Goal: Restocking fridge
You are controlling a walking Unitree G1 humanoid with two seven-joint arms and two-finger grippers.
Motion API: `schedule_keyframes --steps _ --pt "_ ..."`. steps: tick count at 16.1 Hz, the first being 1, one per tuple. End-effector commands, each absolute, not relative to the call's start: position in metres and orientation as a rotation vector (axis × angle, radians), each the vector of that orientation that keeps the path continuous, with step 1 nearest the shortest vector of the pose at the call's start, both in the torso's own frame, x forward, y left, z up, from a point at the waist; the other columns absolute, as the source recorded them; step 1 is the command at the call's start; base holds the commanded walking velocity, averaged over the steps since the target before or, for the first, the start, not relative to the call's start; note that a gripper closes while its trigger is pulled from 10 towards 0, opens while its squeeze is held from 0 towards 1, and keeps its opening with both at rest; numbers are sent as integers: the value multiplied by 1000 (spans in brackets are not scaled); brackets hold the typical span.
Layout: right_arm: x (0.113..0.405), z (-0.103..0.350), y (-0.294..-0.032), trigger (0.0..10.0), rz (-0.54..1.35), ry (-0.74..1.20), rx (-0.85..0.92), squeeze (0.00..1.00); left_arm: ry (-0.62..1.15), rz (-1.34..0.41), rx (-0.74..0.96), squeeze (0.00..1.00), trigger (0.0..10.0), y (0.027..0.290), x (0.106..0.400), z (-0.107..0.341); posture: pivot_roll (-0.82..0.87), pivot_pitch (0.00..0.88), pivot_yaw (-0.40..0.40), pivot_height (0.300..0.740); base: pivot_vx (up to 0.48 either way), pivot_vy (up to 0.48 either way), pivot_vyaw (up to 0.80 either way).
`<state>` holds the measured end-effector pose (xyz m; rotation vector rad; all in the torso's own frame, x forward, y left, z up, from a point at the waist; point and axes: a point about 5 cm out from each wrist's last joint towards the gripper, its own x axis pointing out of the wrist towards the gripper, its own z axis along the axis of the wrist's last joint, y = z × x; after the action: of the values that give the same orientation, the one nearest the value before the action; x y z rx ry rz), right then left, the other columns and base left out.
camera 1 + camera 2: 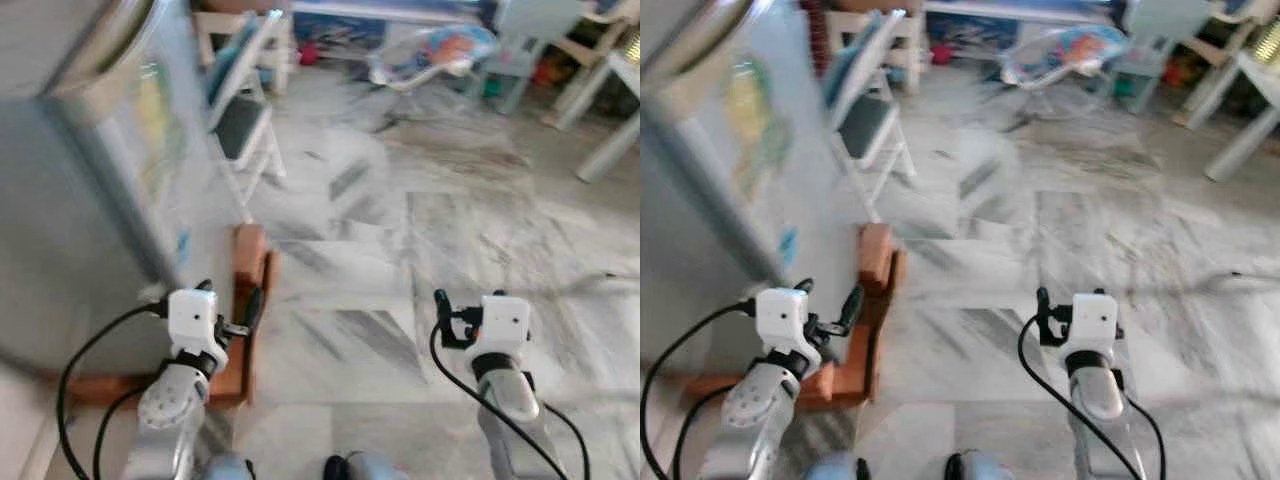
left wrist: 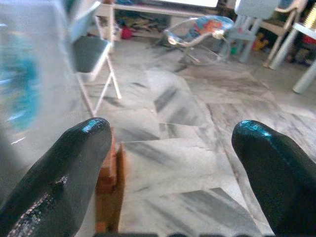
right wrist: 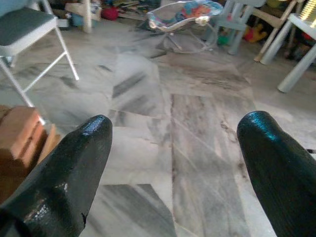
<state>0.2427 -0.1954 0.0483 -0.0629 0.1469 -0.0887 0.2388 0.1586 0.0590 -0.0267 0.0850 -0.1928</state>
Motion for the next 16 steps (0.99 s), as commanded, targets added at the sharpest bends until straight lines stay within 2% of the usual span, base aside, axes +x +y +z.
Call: schedule_keyframes --steps 1,5,9,16 --pt "242 48 -196 10000 -89 156 -64 0 94 -172 -17 0 10000 163 238 57 80 96 -90 740 0 0 -800" --pt "241 47 -196 10000 -80 158 -75 0 109 -129 4 0 10000 172 233 54 80 99 -92 740 0 0 0" --pt "240 47 -196 10000 -77 160 -78 0 118 -17 26 0 10000 192 228 52 84 107 -95 740 0 0 0" --pt "227 48 -204 10000 -18 168 -94 0 62 81 96 0 10000 216 266 66 66 104 -109 740 0 0 0"
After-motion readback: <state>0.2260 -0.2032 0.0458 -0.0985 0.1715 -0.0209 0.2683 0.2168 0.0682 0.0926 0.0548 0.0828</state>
